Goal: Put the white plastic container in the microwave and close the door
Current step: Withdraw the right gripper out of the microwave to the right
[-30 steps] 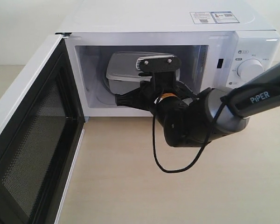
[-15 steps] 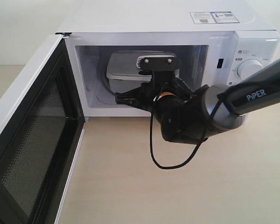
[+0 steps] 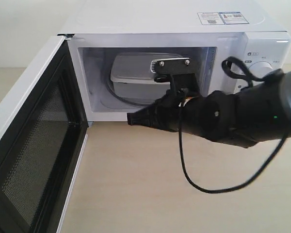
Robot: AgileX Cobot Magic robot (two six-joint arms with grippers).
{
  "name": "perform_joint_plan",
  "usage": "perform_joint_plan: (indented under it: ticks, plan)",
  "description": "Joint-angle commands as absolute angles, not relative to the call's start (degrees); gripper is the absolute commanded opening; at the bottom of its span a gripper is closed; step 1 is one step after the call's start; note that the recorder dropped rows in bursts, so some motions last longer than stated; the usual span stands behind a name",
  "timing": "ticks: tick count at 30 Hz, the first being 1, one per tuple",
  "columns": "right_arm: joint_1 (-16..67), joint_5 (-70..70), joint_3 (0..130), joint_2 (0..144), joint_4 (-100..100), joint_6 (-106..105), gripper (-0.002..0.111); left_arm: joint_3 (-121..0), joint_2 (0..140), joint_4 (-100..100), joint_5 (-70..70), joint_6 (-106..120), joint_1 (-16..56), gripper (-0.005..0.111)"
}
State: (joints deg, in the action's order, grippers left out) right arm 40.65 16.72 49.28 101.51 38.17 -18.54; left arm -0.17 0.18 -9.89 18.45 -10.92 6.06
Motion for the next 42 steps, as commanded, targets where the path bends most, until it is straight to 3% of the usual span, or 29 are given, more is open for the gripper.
perform_joint_plan:
  ticks: [1, 7, 10, 25, 42]
  plan:
    - [40.68, 4.86, 42.38, 90.91, 38.19, -20.88, 0.000, 0.00, 0.00, -9.87, 18.06, -10.69, 5.90, 0.004]
    - [40.68, -32.33, 37.61, 69.69, 38.00, -26.33, 0.000, 0.00, 0.00, -9.87, 18.06, -10.69, 5.90, 0.004]
    - [40.68, -39.88, 37.61, 65.43, 36.46, -25.52, 0.000, 0.00, 0.00, -9.87, 18.06, -10.69, 5.90, 0.004]
    - [40.68, -30.84, 25.16, 56.43, 34.61, -17.97, 0.000, 0.00, 0.00, -9.87, 18.06, -10.69, 5.90, 0.004]
    - [40.68, -40.10, 25.16, 46.46, 35.14, -17.87, 0.000, 0.00, 0.00, -20.31, 18.06, -3.36, 5.90, 0.004]
